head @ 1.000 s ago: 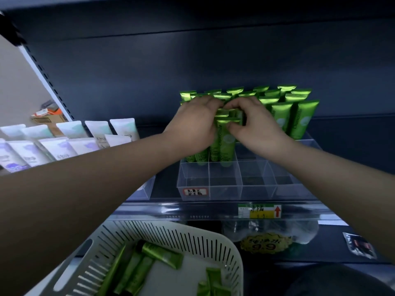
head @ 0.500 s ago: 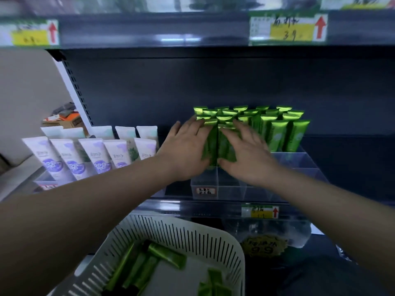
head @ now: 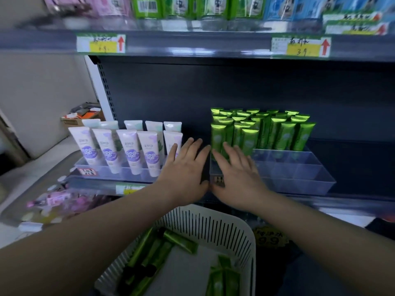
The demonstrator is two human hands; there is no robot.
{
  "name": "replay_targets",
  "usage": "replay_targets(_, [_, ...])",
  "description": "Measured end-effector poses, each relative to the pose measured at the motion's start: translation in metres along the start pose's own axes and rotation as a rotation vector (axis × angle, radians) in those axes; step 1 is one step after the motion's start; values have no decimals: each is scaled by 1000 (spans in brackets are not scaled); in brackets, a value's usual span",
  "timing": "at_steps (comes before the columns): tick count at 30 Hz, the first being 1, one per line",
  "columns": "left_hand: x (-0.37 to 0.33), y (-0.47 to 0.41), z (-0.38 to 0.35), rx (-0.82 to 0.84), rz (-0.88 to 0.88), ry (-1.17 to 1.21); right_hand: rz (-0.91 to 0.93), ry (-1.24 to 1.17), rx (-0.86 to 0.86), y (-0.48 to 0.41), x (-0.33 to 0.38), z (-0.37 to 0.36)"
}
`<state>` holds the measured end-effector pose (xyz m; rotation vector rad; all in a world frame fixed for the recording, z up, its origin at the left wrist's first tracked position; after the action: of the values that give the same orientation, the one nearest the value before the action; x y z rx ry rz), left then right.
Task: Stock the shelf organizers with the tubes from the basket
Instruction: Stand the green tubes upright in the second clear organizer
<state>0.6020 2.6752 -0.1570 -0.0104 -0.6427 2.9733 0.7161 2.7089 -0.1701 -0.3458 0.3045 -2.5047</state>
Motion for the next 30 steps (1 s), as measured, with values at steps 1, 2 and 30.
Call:
replay_targets(1, [2, 7, -1, 2, 7, -2, 9, -3, 1, 4, 4, -4])
replay_targets(2, [3, 14, -2, 5, 11, -5, 19, -7, 2, 9, 8, -9])
replay_targets(30, [47, 152, -134, 420, 125, 142, -105, -212, 478, 104, 28, -172])
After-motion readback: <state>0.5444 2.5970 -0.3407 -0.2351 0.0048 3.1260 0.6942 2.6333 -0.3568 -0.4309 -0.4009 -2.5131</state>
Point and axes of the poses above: each hand's wrist, its own y-axis away from the middle knuckle, its own z-axis out of the back of the hand, x = y × z, the point moved 6 cm from there along -y, towards the middle knuckle, and after that the axes turned 8 degrees about -x, right-handed, at the moved point
